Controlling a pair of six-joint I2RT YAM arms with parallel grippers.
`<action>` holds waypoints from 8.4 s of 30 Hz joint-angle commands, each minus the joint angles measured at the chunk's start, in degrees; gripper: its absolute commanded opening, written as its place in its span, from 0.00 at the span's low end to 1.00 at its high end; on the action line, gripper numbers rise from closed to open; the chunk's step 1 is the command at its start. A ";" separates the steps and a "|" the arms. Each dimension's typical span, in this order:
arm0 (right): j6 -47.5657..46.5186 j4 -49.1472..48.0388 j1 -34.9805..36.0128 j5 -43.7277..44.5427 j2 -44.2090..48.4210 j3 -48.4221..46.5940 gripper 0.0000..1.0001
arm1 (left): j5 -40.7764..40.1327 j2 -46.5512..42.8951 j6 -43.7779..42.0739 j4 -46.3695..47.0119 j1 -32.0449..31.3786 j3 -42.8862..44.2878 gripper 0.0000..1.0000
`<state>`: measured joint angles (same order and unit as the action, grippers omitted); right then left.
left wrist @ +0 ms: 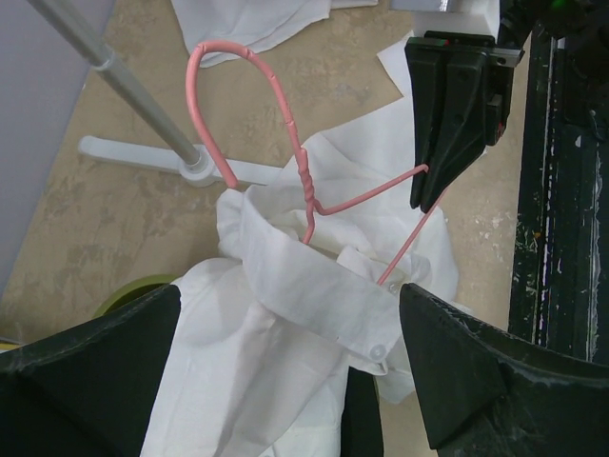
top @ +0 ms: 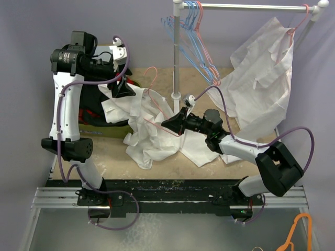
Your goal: Place the shirt on the hanger
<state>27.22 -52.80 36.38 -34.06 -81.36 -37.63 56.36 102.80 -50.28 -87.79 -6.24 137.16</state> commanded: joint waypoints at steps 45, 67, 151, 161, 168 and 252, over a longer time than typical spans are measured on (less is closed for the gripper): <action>-4.02 0.93 0.36 0.84 1.55 -5.26 0.00 | 1.42 0.72 -9.35 -0.89 -5.22 -13.76 0.36; -1.49 6.10 0.35 0.15 15.69 -2.83 0.64 | -7.21 -23.03 16.22 19.77 -9.29 -33.40 0.00; 5.70 40.08 -6.74 15.63 22.73 -14.55 0.00 | -30.32 -32.28 8.16 16.55 2.20 -32.42 0.00; 5.63 54.01 9.42 19.35 10.58 -34.64 0.00 | -28.84 -29.96 22.23 28.17 1.30 -29.97 0.00; 11.13 40.13 11.73 13.81 0.33 -48.51 0.00 | -24.58 -28.03 27.00 28.18 1.32 -22.38 0.00; -31.16 57.23 4.80 -15.35 0.08 -45.54 0.16 | -5.03 -27.57 -0.39 14.11 -8.34 -26.41 0.00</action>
<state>-5.76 7.79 39.35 -46.63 -81.54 -79.18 47.24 74.67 -50.57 -76.03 -13.96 108.92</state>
